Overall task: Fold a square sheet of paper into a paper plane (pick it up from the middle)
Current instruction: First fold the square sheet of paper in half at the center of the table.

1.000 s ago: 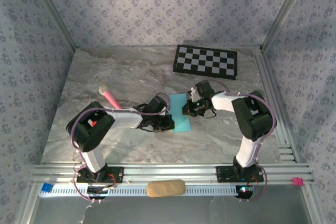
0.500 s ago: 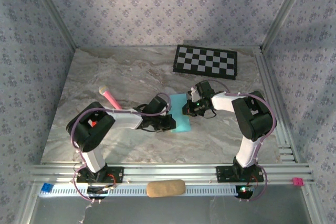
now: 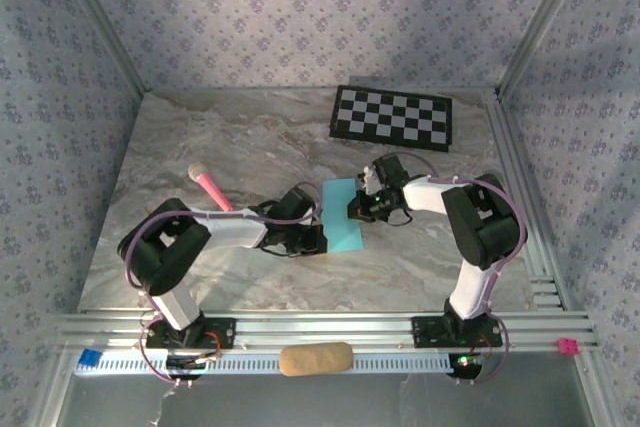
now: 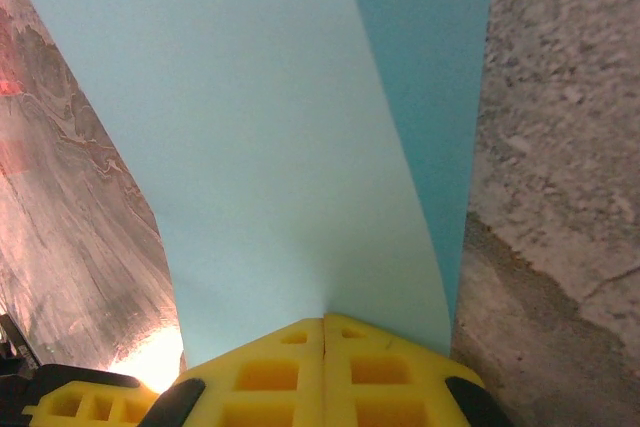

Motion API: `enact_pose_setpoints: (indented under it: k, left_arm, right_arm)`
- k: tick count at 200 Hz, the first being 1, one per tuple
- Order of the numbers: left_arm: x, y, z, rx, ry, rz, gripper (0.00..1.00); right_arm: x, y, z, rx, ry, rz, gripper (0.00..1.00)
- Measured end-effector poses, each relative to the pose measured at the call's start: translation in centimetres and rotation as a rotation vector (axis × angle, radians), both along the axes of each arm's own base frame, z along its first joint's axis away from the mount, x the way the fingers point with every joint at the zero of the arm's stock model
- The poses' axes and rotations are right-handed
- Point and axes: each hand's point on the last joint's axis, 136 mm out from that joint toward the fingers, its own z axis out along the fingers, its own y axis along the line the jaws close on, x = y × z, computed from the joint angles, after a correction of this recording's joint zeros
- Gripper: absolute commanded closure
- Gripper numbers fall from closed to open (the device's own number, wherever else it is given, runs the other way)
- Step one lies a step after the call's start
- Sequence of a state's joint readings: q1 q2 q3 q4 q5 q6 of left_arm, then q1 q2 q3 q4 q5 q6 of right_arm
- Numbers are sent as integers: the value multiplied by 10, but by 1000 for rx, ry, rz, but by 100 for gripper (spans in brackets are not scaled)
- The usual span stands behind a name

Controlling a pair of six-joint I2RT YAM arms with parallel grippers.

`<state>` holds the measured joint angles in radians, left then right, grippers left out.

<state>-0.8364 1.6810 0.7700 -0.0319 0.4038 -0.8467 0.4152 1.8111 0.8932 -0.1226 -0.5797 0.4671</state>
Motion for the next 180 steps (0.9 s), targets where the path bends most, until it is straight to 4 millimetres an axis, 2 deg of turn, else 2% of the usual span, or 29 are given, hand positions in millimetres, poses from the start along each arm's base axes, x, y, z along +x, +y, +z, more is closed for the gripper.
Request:
enact_pose_setpoints:
  k: [34,63,78,96,119,159,180]
  left_arm:
    - [3,-5,22,-44,-31,7,92]
    - [22,-25,50,-116,-89,11,92]
    - [32,-34,57,-139,-107,14,91]
    - [39,-40,50,-142,-108,20,90]
    - [40,-38,26,-105,-67,30,89]
    - [23,-26,-2,-62,-4,22,89]
    - [19,-24,-2,-79,-22,10,88]
  right_arm:
    - [0,0,0,0,0,-1,100]
    - [0,-1,0,-4,-3,-2,100]
    - [0,-1,0,-5,-3,-3,100]
    - [0,-1,0,-5,-3,-3,100]
    - [1,-1,0,-5,-4,-3,100]
    - [1,-1,0,-5,-4,-3,100]
    - [1,-1,0,-5,-4,-2,100]
